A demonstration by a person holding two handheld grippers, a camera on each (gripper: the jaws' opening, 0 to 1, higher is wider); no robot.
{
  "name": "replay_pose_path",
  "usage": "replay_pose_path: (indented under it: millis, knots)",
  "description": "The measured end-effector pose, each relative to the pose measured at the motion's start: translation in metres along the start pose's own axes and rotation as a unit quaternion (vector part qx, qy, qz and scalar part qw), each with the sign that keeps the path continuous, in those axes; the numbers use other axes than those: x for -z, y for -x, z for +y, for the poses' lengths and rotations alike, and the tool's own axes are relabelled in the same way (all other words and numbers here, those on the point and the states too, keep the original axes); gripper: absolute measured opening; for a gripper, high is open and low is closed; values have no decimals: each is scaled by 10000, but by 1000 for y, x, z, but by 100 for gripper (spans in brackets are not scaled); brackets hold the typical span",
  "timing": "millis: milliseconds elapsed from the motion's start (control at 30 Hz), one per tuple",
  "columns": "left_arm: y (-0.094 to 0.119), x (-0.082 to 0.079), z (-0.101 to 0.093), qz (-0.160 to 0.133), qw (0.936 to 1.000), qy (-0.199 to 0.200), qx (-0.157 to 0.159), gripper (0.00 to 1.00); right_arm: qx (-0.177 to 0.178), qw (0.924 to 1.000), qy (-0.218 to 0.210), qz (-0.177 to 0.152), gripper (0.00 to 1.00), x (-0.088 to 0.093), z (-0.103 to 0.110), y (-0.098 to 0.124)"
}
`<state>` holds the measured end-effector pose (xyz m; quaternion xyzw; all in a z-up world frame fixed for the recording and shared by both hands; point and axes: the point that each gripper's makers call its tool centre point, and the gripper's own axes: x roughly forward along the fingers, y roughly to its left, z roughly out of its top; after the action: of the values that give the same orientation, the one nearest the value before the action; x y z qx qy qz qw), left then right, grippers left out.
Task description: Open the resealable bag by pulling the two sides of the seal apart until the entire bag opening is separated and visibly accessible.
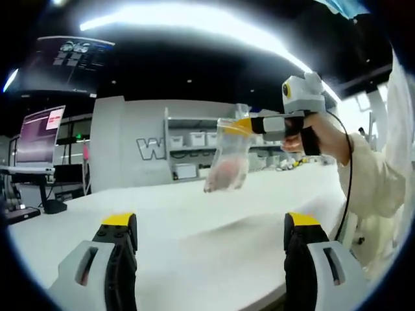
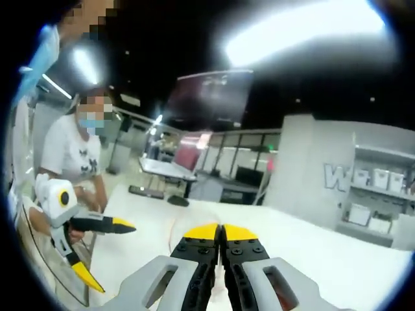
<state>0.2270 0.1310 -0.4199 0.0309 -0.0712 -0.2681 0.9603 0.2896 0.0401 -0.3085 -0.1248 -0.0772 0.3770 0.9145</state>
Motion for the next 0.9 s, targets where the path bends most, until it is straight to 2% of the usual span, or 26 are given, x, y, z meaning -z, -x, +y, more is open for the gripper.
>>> replay_pose_path:
  millis: [633, 900]
  knots:
    - [-1, -1, -3, -9, 10000, -26, 20, 93, -4, 9996, 83, 257, 0, 12, -17, -13]
    - [-1, 0, -3, 9, 10000, -44, 8, 93, 57, 9995, -65, 287, 0, 19, -28, -17]
